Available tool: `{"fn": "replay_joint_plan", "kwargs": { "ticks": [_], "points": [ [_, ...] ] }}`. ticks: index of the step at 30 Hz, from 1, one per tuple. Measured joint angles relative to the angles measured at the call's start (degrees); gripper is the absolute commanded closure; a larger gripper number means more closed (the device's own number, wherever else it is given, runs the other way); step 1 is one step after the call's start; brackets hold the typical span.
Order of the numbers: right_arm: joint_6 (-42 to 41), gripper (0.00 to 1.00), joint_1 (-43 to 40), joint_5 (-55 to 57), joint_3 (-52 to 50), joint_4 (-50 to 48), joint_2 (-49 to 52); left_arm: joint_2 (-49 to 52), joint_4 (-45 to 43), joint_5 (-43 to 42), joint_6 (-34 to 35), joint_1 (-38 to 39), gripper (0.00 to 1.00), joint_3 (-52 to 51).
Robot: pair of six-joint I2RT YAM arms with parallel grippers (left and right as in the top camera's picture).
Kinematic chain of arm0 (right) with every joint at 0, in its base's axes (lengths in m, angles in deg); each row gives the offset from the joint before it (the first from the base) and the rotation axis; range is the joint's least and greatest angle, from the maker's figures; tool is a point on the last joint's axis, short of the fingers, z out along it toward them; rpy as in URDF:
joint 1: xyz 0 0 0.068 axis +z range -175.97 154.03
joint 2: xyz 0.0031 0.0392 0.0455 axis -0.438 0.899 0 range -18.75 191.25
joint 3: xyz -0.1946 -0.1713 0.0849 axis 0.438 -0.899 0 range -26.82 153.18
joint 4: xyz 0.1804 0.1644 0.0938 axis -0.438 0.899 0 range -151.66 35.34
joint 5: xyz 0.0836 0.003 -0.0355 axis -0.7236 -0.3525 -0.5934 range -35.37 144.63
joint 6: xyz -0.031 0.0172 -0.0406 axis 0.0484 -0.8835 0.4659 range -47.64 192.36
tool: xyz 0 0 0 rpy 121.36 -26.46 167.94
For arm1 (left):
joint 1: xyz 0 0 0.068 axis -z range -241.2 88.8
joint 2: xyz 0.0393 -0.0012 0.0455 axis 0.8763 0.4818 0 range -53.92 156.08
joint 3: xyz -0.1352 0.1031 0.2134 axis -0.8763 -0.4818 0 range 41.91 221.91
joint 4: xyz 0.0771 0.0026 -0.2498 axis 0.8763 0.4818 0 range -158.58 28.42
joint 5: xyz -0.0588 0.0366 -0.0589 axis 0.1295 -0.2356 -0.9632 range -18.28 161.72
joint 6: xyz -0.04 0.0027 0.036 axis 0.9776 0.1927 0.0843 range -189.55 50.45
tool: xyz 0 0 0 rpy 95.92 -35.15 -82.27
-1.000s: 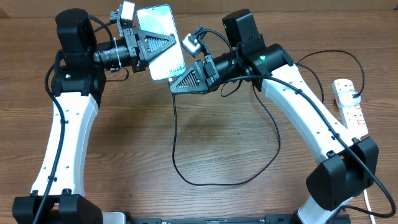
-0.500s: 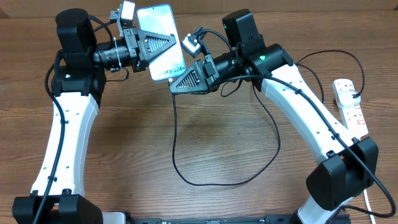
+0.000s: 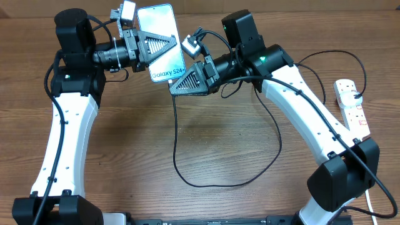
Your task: Plug charger to phone and switch on socket
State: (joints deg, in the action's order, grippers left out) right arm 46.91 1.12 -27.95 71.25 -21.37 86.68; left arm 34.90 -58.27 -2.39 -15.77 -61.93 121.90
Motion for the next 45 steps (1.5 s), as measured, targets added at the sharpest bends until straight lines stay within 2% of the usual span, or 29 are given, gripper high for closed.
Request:
{"fn": "replay_joint_plan", "kwargs": {
  "ticks": [20, 28, 37, 45],
  "points": [
    [-0.46, 0.96, -0.07, 0.11, -0.26, -0.79, 0.0, 0.0, 0.02, -0.66, -1.51, -0.07, 0.96, 0.0],
    [-5.7, 0.96, -0.07, 0.74, -1.11, -7.13, 0.0, 0.0, 4.59, 0.22, -3.48, -0.63, 0.96, 1.07],
    [-9.4, 0.96, 0.24, 2.56, -1.16, -8.37, 0.0, 0.0, 8.79, 0.66, -7.1, -1.25, 0.96, 1.81],
    [-15.93, 0.96, 0.37, 2.43, -2.49, -17.07, 0.13, 0.0, 11.04, 1.44, -8.31, -1.95, 0.96, 2.86]
  ]
}}
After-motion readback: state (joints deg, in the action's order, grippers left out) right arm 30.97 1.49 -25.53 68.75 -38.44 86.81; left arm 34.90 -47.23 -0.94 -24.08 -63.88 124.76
